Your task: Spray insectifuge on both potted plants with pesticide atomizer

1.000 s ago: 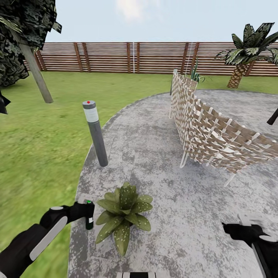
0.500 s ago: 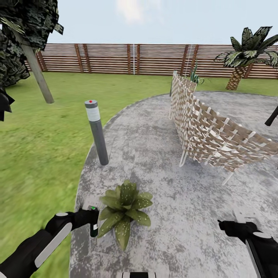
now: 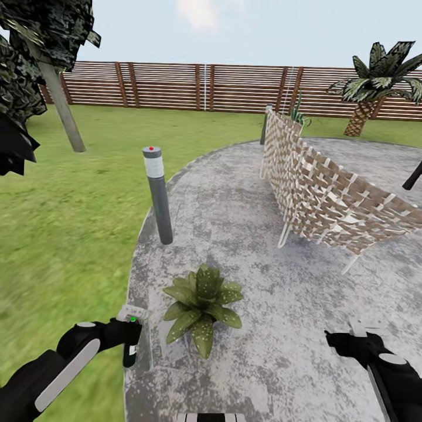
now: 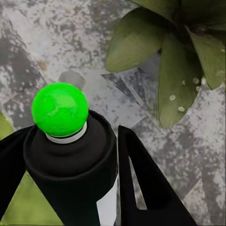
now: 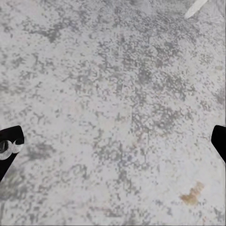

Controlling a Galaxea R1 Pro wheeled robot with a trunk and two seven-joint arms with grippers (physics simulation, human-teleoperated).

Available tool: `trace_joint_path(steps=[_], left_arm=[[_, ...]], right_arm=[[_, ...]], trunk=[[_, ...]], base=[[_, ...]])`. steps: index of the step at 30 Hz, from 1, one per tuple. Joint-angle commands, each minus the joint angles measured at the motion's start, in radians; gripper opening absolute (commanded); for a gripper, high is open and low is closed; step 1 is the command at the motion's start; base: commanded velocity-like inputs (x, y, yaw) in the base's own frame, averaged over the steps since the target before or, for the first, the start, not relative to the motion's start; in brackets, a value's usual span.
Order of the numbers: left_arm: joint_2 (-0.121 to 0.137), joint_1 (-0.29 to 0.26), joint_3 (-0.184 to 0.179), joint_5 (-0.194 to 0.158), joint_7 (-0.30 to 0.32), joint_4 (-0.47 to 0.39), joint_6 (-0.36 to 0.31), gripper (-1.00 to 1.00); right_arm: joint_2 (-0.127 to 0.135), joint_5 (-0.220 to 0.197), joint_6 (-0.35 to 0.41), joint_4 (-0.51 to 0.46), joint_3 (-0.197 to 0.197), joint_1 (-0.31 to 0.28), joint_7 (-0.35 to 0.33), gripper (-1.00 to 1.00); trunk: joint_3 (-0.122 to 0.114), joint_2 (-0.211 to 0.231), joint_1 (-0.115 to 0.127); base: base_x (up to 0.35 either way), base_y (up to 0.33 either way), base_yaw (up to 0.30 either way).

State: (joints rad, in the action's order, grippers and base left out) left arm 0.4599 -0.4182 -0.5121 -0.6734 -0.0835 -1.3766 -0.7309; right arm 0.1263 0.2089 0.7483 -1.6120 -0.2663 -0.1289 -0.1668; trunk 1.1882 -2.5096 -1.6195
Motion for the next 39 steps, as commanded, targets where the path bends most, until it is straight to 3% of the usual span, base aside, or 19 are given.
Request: trace_joint_path(steps=[1, 3, 5, 8, 13, 21, 24, 26, 32, 35, 39], left_arm=[[-0.009, -0.001, -0.006, -0.011, -0.047, 0.0, 0.002, -1.0], [-0.059, -0.001, -0.008, -0.011, -0.118, 0.027, 0.014, -1.0], [-0.111, -0.002, -0.009, -0.01, -0.147, 0.074, 0.021, -1.0], [-0.144, -0.002, -0.009, -0.004, -0.165, 0.118, 0.026, -1.0], [-0.149, -0.002, -0.011, 0.013, -0.164, 0.126, 0.026, -1.0], [-0.144, -0.002, -0.015, 0.017, -0.132, 0.126, 0.01, -1.0], [-0.143, -0.008, -0.059, 0.032, -0.122, 0.125, 0.004, -1.0], [-0.152, -0.04, -0.113, 0.046, -0.095, 0.117, -0.052, -1.0], [-0.152, -0.063, -0.223, 0.052, -0.056, 0.104, -0.089, -1.0], [-0.151, -0.066, -0.231, 0.051, -0.048, 0.1, -0.098, -1.0], [-0.147, -0.085, -0.232, 0.053, 0.037, 0.101, -0.143, -1.0]], right_arm=[[-0.004, 0.011, 0.02, -0.002, 0.012, -0.046, -0.01, 1.0], [-0.017, 0.011, 0.097, -0.003, 0.027, -0.134, -0.01, 1.0], [-0.024, 0.011, 0.16, -0.003, 0.034, -0.193, -0.011, 1.0], [-0.028, 0.012, 0.198, -0.003, 0.052, -0.23, -0.04, 1.0], [-0.03, 0.012, 0.202, -0.004, 0.063, -0.239, -0.096, 1.0], [-0.033, 0.012, 0.203, -0.004, 0.068, -0.251, -0.114, 1.0], [-0.032, 0.012, 0.203, -0.004, 0.078, -0.251, -0.114, 1.0], [-0.032, 0.012, 0.204, -0.004, 0.083, -0.251, -0.114, 1.0], [-0.032, 0.012, 0.203, -0.004, 0.087, -0.252, -0.114, 1.0], [-0.031, 0.012, 0.203, -0.005, 0.087, -0.252, -0.114, 1.0], [-0.031, 0.012, 0.203, -0.005, 0.087, -0.252, -0.114, 1.0]], trunk=[[0.001, 0.0, 0.0], [0.001, 0.0, 0.0], [0.001, 0.0, 0.0], [0.001, 0.0, 0.0], [0.001, 0.0, 0.0], [0.001, 0.0, 0.0], [0.001, 0.0, 0.0], [0.001, 0.0, 0.0], [0.001, 0.0, 0.0], [0.001, 0.0, 0.0], [0.001, 0.0, 0.0]], base=[[0.032, 0.069, 0.0], [0.017, 0.036, 0.0], [0.007, 0.015, 0.0], [0.002, 0.005, 0.0], [0.004, 0.172, 0.0], [0.113, 0.3, -0.139], [0.186, 0.3, -0.266], [0.231, 0.267, -0.274], [0.186, 0.186, -0.194], [0.016, 0.015, -0.014], [0.003, 0.003, -0.003]])
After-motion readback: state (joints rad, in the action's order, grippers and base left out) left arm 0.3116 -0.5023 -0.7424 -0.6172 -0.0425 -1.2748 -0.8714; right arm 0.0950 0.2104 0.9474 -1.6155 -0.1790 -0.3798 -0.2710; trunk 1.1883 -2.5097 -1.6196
